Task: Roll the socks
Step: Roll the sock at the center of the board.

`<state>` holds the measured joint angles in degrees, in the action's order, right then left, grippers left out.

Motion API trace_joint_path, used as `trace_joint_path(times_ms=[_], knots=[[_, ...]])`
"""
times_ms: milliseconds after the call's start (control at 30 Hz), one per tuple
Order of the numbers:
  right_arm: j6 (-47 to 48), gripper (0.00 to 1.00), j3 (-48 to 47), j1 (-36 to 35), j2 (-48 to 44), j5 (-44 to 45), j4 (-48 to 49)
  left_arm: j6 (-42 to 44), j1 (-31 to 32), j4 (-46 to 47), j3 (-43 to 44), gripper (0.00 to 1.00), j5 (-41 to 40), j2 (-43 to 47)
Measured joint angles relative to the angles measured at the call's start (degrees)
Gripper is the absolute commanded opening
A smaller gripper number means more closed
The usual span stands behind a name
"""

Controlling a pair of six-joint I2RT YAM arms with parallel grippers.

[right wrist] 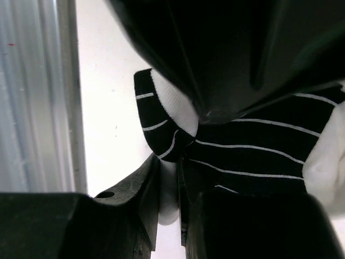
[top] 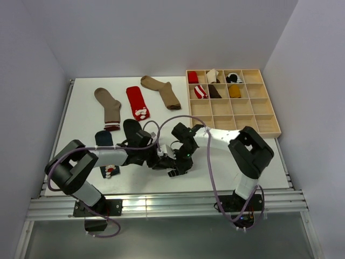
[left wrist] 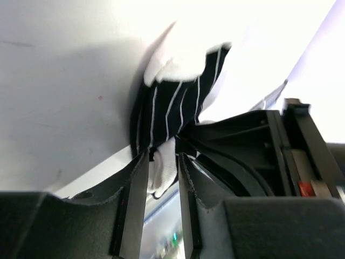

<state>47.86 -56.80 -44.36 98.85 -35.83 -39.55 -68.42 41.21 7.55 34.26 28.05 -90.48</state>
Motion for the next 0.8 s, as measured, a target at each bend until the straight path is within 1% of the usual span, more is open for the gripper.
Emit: trace_joint_path(times_ms=[167, 333, 433, 500, 633, 700, 800], knots=[[2.21, 0.18, -6.64, 3.63, 7.30, -5.73, -8.90, 0.13, -0.07, 0.98, -3.82, 0.36, -7.58, 7.89], [3.32, 0.18, -13.07, 6.10, 14.34, -9.20, -17.16, 1.42, 0.17, 1.25, -7.41, 0.41, -16.17, 17.68], [3.65, 0.18, -16.33, 6.93, 17.86, -10.58, -21.22, 2.97, 1.46, 1.09, -10.03, 0.42, -22.40, 23.63], [3.93, 0.18, -18.23, 7.28, 19.87, -11.21, -23.63, 4.55, 3.45, 0.63, -10.78, 0.42, -26.51, 26.23], [4.02, 0.18, -20.96, 7.82, 23.04, -12.24, -27.17, 10.80, 9.97, 0.31, -10.23, 0.41, -34.58, 27.21], [3.82, 0.18, -21.59, 8.04, 23.93, -12.57, -28.20, 14.78, 13.51, 0.22, -9.07, 0.41, -37.57, 26.21], [3.61, 0.18, -22.16, 8.13, 24.61, -12.70, -29.20, 20.31, 16.98, 0.37, -6.38, 0.42, -40.57, 23.28]])
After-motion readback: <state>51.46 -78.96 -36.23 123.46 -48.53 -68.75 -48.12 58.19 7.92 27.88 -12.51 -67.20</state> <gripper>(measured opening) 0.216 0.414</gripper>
